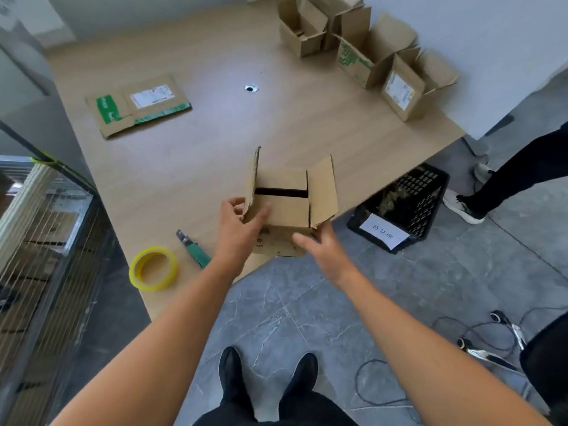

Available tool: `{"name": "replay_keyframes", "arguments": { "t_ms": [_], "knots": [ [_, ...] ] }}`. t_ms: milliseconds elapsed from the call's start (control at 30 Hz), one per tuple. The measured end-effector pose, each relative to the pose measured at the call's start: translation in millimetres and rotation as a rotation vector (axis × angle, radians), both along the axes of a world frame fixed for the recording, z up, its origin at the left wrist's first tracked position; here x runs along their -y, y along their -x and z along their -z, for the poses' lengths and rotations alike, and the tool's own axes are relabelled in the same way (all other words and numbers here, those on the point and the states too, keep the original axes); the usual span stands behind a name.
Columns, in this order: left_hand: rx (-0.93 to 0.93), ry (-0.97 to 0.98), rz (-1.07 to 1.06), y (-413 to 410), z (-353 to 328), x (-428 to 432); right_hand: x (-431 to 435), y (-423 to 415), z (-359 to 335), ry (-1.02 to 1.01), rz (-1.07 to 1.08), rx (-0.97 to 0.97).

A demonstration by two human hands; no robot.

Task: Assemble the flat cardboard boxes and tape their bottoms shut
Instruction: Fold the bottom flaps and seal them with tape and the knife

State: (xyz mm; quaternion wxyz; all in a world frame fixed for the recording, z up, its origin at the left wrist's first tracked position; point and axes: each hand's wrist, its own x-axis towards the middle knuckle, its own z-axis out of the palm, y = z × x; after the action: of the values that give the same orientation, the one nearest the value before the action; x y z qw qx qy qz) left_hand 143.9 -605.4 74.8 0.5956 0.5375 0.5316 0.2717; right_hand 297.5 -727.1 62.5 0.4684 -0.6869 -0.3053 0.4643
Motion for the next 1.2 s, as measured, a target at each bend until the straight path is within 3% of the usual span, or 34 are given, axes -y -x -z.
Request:
{"name": "replay_keyframes", "arguments": {
  "t_ms": [67, 133, 200, 267, 367, 467, 567, 633, 733, 833, 900, 1100, 1167, 1200],
  "knots": [
    [-0.017, 0.001, -0.13, 0.1, 13.8, 5.8, -1.7, 5.6, 9.2, 0.109, 0.034, -0.113],
    [0.046, 0.125, -0.3, 7.8, 25.5, 9.1, -5.6, 10.6, 13.3, 0.228, 0.169, -0.185],
    [0.107, 0.205, -0.429, 21.3, 33.0, 12.9, -5.7, 11.9, 17.3, 0.189, 0.366, -0.196],
    [0.04, 0.098, -0.459, 36.1, 37.8, 18.8, -1.7, 12.4, 17.5, 0.028, 0.476, -0.008],
    [-0.305, -0.388, -0.27, 52.2, 34.7, 19.4, 6.8, 12.5, 14.2, -0.095, 0.473, 0.346],
    [-0.6, -0.832, 0.003, 55.9, 24.7, 5.3, 0.3, 4.7, 9.6, -0.065, 0.219, 0.937],
    [-0.78, -0.838, 0.164, 59.3, 15.2, -11.2, -17.1, -7.5, 3.0, -0.014, -0.196, 1.206],
    [-0.805, -0.679, 0.256, 64.5, 12.3, -22.1, -29.0, -14.2, 0.7, 0.073, -0.392, 1.126],
    [-0.828, -0.381, 0.472, 71.7, 7.3, -39.6, -45.0, -18.6, -7.1, 0.165, -0.373, 0.806],
    [-0.441, -0.04, 0.47, 77.9, 1.3, -48.2, -51.7, -20.4, -17.3, 0.22, -0.306, 0.54],
    [-0.271, 0.065, 0.418, 81.8, 2.4, -48.3, -53.6, -18.4, -21.5, 0.243, -0.288, 0.443],
    [-0.39, -0.078, 0.475, 85.4, -2.9, -40.3, -68.0, -24.7, -23.8, 0.368, -0.313, 0.53],
    [-0.592, -0.226, 0.429, 80.8, -8.9, -36.3, -74.0, -25.3, -18.1, 0.407, -0.33, 0.591],
    [-0.715, -0.394, 0.378, 78.0, -10.3, -33.1, -76.4, -23.8, -15.8, 0.415, -0.331, 0.618]
  ]
}}
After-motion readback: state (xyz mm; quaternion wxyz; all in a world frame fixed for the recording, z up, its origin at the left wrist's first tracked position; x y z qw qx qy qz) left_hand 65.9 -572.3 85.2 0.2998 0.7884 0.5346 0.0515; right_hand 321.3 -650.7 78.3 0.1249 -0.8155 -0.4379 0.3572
